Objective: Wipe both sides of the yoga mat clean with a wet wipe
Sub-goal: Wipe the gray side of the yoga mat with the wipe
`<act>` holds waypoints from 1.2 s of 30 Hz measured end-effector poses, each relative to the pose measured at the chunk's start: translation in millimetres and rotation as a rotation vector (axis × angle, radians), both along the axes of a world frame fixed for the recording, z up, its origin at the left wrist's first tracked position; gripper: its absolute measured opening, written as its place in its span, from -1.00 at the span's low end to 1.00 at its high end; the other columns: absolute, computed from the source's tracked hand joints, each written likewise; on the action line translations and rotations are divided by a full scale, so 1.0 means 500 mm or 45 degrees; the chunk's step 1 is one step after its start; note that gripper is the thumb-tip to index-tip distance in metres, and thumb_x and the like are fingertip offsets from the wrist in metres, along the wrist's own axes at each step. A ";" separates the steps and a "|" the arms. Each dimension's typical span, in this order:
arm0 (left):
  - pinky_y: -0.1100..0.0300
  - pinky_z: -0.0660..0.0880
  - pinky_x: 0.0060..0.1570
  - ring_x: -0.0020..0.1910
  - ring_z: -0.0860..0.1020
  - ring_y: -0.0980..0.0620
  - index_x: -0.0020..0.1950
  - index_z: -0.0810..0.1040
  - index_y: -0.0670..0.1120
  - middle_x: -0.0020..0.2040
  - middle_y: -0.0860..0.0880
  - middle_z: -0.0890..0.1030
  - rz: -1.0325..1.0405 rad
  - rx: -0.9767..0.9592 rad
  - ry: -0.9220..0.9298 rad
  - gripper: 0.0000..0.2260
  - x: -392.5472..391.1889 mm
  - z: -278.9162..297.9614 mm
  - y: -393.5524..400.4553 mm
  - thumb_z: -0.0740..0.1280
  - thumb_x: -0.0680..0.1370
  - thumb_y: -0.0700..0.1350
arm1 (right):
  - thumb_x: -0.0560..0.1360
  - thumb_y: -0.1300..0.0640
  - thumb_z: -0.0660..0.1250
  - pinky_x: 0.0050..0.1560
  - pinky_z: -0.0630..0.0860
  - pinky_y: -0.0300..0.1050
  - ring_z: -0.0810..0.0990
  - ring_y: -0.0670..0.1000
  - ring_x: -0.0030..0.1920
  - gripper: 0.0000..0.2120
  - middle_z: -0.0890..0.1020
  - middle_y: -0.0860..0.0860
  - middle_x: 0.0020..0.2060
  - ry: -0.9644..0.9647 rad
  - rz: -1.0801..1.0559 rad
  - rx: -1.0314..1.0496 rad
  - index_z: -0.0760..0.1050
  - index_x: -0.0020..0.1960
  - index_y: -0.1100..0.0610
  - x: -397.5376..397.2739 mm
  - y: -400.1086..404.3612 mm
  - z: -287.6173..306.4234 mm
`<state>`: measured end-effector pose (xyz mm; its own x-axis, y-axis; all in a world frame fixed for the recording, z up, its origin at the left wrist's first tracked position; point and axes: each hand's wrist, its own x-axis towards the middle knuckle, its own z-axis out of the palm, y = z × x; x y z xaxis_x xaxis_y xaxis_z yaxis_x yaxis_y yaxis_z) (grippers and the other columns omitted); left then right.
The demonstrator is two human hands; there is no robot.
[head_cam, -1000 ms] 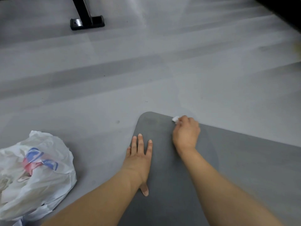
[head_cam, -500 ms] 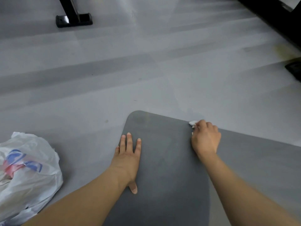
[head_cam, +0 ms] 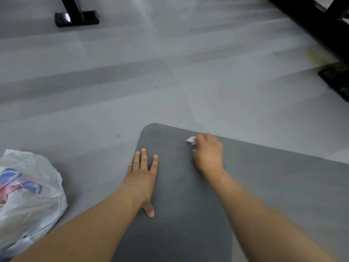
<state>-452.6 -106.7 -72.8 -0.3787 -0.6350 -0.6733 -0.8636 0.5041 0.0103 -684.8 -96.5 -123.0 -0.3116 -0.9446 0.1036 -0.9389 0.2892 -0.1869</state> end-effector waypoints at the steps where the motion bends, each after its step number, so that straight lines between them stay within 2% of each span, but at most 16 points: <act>1: -0.16 -0.05 0.58 0.51 -0.45 -0.30 0.55 -0.50 -0.08 0.49 -0.27 -0.54 0.004 0.001 0.005 0.52 0.000 -0.002 0.000 0.69 0.11 0.20 | 0.34 0.14 0.38 -0.20 0.43 0.04 0.55 0.26 -0.11 -0.83 0.56 0.17 -0.15 0.021 -0.126 -0.018 0.49 -0.08 0.11 -0.054 0.029 -0.001; 4: -0.16 -0.05 0.58 0.51 -0.46 -0.29 0.55 -0.50 -0.07 0.49 -0.26 -0.54 0.008 0.003 0.011 0.53 0.002 -0.006 -0.001 0.69 0.11 0.20 | 0.54 0.13 0.21 -0.10 0.36 0.06 0.50 0.27 0.03 -0.86 0.57 0.20 -0.03 -0.045 -0.465 -0.030 0.50 0.01 0.14 -0.135 0.080 -0.003; 7: -0.16 -0.06 0.58 0.51 -0.46 -0.28 0.55 -0.50 -0.07 0.49 -0.26 -0.54 0.012 0.000 0.018 0.53 0.002 -0.005 0.000 0.69 0.10 0.20 | 0.56 0.16 0.22 -0.08 0.37 0.04 0.51 0.25 0.05 -0.89 0.59 0.17 -0.03 -0.096 -0.514 -0.036 0.52 0.00 0.12 -0.073 0.054 -0.004; 9: -0.15 -0.06 0.58 0.52 -0.45 -0.27 0.55 -0.49 -0.06 0.50 -0.25 -0.54 0.014 -0.003 0.034 0.53 0.003 -0.003 -0.001 0.69 0.09 0.21 | 0.48 0.21 0.31 -0.18 0.39 0.02 0.56 0.24 -0.07 -0.96 0.60 0.15 -0.14 -0.126 -0.378 -0.066 0.52 -0.09 0.11 0.025 0.032 -0.003; 11: -0.14 -0.07 0.58 0.52 -0.46 -0.26 0.55 -0.49 -0.06 0.50 -0.24 -0.54 0.016 -0.001 0.044 0.54 0.006 -0.002 -0.002 0.69 0.08 0.21 | 0.39 0.23 0.39 -0.27 0.39 -0.01 0.55 0.22 -0.20 -0.92 0.57 0.13 -0.24 -0.198 -0.163 -0.088 0.51 -0.16 0.12 0.141 0.023 -0.006; 13: -0.11 -0.07 0.59 0.52 -0.46 -0.22 0.55 -0.49 -0.05 0.50 -0.20 -0.54 0.024 0.003 0.064 0.54 0.011 0.001 -0.002 0.69 0.08 0.21 | 0.44 0.20 0.35 -0.24 0.33 -0.02 0.52 0.21 -0.19 -0.96 0.56 0.13 -0.20 -0.281 0.026 -0.046 0.50 -0.12 0.14 0.226 0.027 -0.001; 15: -0.07 -0.06 0.59 0.53 -0.47 -0.17 0.55 -0.49 -0.04 0.51 -0.17 -0.54 0.036 0.009 0.097 0.54 0.018 0.003 -0.001 0.69 0.07 0.23 | 0.48 0.20 0.31 -0.20 0.25 -0.05 0.49 0.20 -0.15 -0.97 0.55 0.13 -0.16 -0.313 0.152 0.002 0.49 -0.08 0.14 0.236 0.029 0.008; 17: -0.06 -0.05 0.59 0.53 -0.46 -0.16 0.55 -0.49 -0.04 0.52 -0.16 -0.53 0.036 0.006 0.117 0.54 0.021 0.005 -0.002 0.68 0.07 0.24 | 0.35 0.27 0.38 -0.27 0.27 -0.06 0.51 0.21 -0.22 -0.87 0.54 0.13 -0.22 -0.222 0.219 -0.034 0.49 -0.13 0.13 0.178 0.034 0.007; 19: -0.06 -0.04 0.59 0.54 -0.45 -0.16 0.56 -0.48 -0.07 0.53 -0.16 -0.52 0.046 0.003 0.128 0.55 0.021 0.005 -0.002 0.69 0.06 0.25 | 0.25 0.29 0.36 -0.35 0.37 -0.04 0.54 0.24 -0.28 -0.85 0.54 0.16 -0.28 -0.117 0.095 -0.070 0.48 -0.21 0.14 0.075 0.048 0.000; 20: -0.05 -0.05 0.59 0.54 -0.44 -0.15 0.56 -0.47 -0.10 0.53 -0.16 -0.51 0.057 0.002 0.135 0.55 0.022 0.004 -0.002 0.69 0.07 0.24 | 0.27 0.27 0.31 -0.34 0.41 -0.01 0.55 0.26 -0.27 -0.90 0.55 0.19 -0.28 -0.073 -0.024 -0.089 0.48 -0.22 0.15 0.016 0.061 -0.001; 23: -0.02 -0.06 0.59 0.55 -0.44 -0.12 0.56 -0.47 -0.12 0.54 -0.13 -0.50 0.076 -0.002 0.164 0.55 0.027 0.002 -0.001 0.68 0.06 0.26 | 0.47 0.26 0.24 -0.18 0.43 0.05 0.55 0.32 -0.10 -0.91 0.59 0.26 -0.15 -0.104 -0.378 -0.060 0.52 -0.10 0.22 -0.122 0.116 -0.003; 25: -0.04 -0.04 0.59 0.54 -0.44 -0.12 0.56 -0.47 -0.11 0.54 -0.13 -0.50 0.079 0.001 0.168 0.56 0.027 0.001 -0.001 0.69 0.06 0.25 | 0.53 0.25 0.27 -0.13 0.39 0.05 0.53 0.31 -0.04 -0.92 0.59 0.26 -0.10 -0.146 -0.464 -0.059 0.53 -0.06 0.24 -0.120 0.118 -0.001; 27: -0.05 -0.03 0.59 0.54 -0.45 -0.13 0.56 -0.46 -0.11 0.54 -0.13 -0.50 0.087 -0.005 0.158 0.56 0.025 0.001 -0.001 0.69 0.05 0.24 | 0.50 0.27 0.32 -0.20 0.41 0.07 0.54 0.31 -0.14 -0.95 0.58 0.25 -0.20 -0.161 -0.408 -0.128 0.51 -0.15 0.23 -0.049 0.096 -0.004; 30: -0.03 -0.07 0.59 0.54 -0.45 -0.13 0.57 -0.46 -0.10 0.53 -0.12 -0.51 0.092 -0.004 0.150 0.56 0.025 0.002 -0.002 0.69 0.05 0.24 | 0.36 0.32 0.40 -0.32 0.40 0.02 0.53 0.25 -0.28 -0.88 0.54 0.18 -0.30 -0.252 -0.161 -0.161 0.48 -0.22 0.16 0.125 0.072 -0.011; 33: -0.03 -0.08 0.59 0.54 -0.45 -0.13 0.58 -0.42 -0.10 0.54 -0.12 -0.50 0.091 -0.007 0.150 0.55 0.026 0.002 -0.002 0.70 0.04 0.24 | 0.41 0.26 0.37 -0.23 0.34 -0.03 0.50 0.21 -0.21 -0.90 0.54 0.13 -0.21 -0.344 0.090 -0.036 0.55 -0.09 0.13 0.260 0.075 -0.004; 36: -0.01 -0.11 0.59 0.54 -0.44 -0.11 0.58 -0.43 -0.10 0.54 -0.12 -0.50 0.080 -0.011 0.154 0.54 0.028 -0.001 -0.002 0.69 0.06 0.25 | 0.40 0.25 0.38 -0.23 0.29 -0.06 0.50 0.20 -0.19 -0.88 0.53 0.11 -0.20 -0.274 0.267 -0.019 0.54 -0.08 0.11 0.235 0.080 0.005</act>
<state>-438.5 -107.8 -73.3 -0.4157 -0.6656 -0.6197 -0.8863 0.4492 0.1121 -567.1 -56.3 -120.6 -0.1264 -0.9895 0.0706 -0.9162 0.0891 -0.3906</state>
